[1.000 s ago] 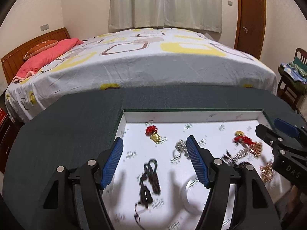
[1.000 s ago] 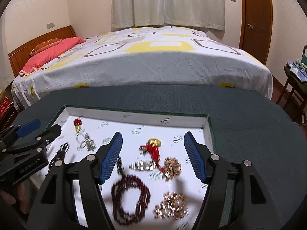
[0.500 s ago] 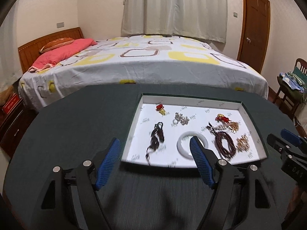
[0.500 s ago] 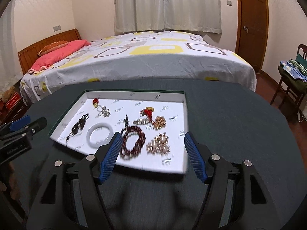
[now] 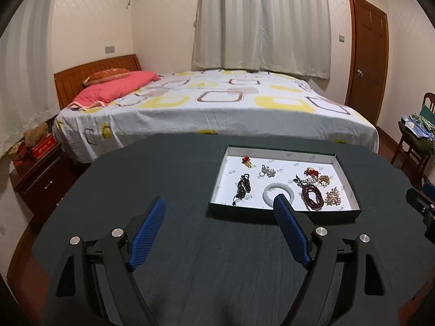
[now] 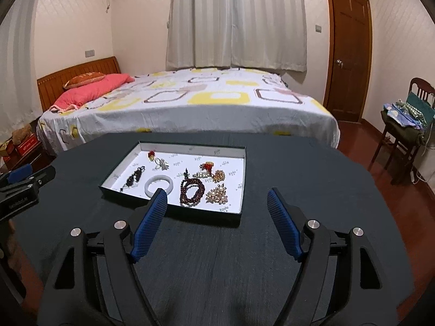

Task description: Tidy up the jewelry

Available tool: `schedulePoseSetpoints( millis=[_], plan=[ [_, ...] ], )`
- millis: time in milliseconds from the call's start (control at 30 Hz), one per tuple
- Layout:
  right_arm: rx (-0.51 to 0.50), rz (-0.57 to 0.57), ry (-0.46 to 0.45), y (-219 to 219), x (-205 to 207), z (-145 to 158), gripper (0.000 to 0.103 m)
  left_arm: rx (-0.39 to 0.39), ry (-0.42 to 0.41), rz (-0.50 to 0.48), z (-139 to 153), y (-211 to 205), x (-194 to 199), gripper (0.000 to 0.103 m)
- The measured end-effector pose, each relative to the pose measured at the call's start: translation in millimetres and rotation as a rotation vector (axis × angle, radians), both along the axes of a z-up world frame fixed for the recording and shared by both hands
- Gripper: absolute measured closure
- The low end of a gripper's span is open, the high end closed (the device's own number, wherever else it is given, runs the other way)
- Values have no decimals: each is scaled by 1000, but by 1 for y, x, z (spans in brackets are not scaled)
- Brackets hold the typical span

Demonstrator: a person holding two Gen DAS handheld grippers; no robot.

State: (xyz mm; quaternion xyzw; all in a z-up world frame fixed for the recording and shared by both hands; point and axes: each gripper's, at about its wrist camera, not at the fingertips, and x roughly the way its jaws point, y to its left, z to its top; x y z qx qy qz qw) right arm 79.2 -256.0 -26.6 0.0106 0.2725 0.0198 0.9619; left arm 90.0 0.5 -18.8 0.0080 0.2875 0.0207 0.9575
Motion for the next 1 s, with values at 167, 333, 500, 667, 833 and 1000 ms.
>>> schedulePoseSetpoints(
  millis=[167, 333, 500, 667, 833, 1000],
  plan=[
    [-4, 2, -37, 2, -21, 18, 27, -21, -42, 11, 19, 8, -26, 22],
    [-7, 5, -59, 4, -36, 29, 27, -32, -74, 12, 35, 10, -43, 22],
    [-5, 6, -98, 4, -48, 42, 27, -24, -104, 13, 45, 10, -53, 22],
    [-2, 9, -132, 5, -59, 55, 26, -32, -122, 13, 51, 11, -61, 22],
    [1, 11, -151, 5, -67, 60, 26, -29, -145, 1, 58, 9, -67, 22],
    [3, 10, -162, 6, -72, 62, 26, -29, -155, -8, 61, 8, -71, 22]
  ],
)
